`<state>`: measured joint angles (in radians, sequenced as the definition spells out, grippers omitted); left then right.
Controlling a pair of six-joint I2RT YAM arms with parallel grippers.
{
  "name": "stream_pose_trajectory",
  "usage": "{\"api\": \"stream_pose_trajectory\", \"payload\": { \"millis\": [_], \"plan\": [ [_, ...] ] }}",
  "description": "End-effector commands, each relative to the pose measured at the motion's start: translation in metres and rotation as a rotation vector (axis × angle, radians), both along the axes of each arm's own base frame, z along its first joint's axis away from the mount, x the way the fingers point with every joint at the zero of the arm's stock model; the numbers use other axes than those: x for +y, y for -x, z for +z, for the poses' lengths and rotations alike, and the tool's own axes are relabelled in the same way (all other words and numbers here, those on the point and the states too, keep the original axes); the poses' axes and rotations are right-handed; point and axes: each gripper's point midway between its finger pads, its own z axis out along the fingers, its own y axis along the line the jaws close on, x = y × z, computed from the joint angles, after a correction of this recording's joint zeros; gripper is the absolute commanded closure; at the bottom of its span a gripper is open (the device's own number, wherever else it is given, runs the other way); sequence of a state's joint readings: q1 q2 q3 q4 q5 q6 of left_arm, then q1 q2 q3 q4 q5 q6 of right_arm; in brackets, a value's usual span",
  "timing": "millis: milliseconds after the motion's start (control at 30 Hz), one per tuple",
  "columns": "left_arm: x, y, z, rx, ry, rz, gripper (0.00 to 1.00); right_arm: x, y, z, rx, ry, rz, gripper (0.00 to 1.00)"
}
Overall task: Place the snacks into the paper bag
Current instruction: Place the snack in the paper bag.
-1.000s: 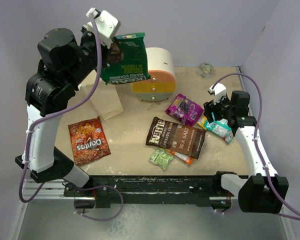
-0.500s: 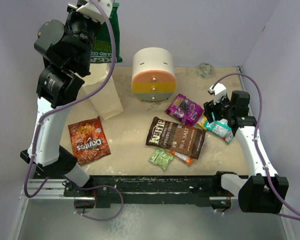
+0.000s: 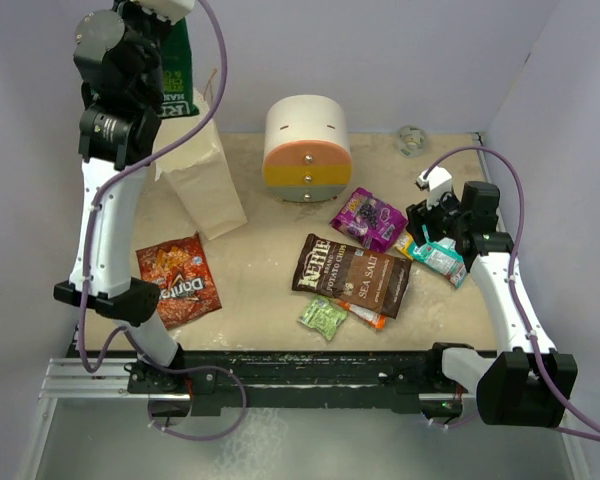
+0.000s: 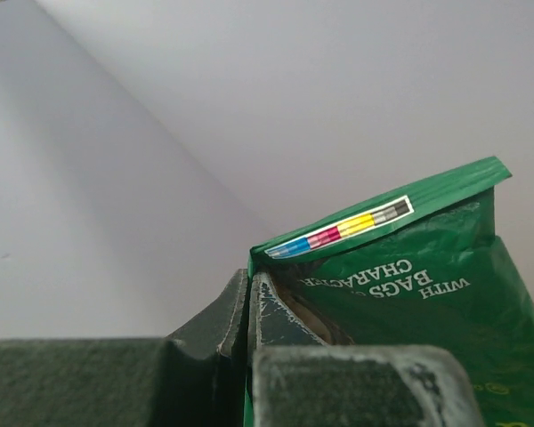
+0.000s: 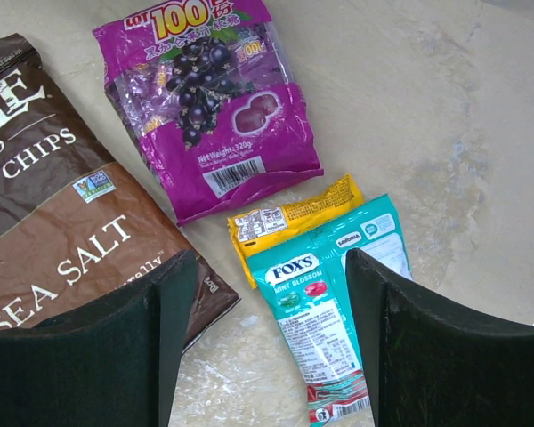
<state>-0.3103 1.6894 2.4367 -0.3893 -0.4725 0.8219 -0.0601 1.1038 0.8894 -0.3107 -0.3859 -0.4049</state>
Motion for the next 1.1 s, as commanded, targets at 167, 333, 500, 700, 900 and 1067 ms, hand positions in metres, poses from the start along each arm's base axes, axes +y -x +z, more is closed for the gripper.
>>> {"api": "stream_pose_trajectory", "payload": {
  "millis": [167,333,500,700,900,1067],
  "plan": [
    [0.015,-0.025,-0.014,0.044,-0.004,0.004,1.00,0.003,0.000,0.016,-0.048,-0.003,0.028,0.29],
    [0.017,-0.039,-0.031,0.106,-0.066,0.049,1.00,0.003,0.001,0.016,-0.049,0.000,0.028,0.28],
    [0.014,-0.049,-0.051,0.183,-0.074,0.046,1.00,0.004,0.001,0.015,-0.048,0.000,0.030,0.28],
    [0.011,-0.047,-0.070,0.241,0.006,0.015,1.00,0.004,0.001,0.015,-0.048,-0.002,0.032,0.28],
    [0.008,-0.045,-0.085,0.277,0.042,-0.002,1.00,0.004,0.001,0.016,-0.048,-0.002,0.034,0.27],
    [0.015,-0.044,-0.077,0.246,0.029,0.039,1.00,0.004,0.001,0.016,-0.049,-0.002,0.036,0.27]
  ]
}}
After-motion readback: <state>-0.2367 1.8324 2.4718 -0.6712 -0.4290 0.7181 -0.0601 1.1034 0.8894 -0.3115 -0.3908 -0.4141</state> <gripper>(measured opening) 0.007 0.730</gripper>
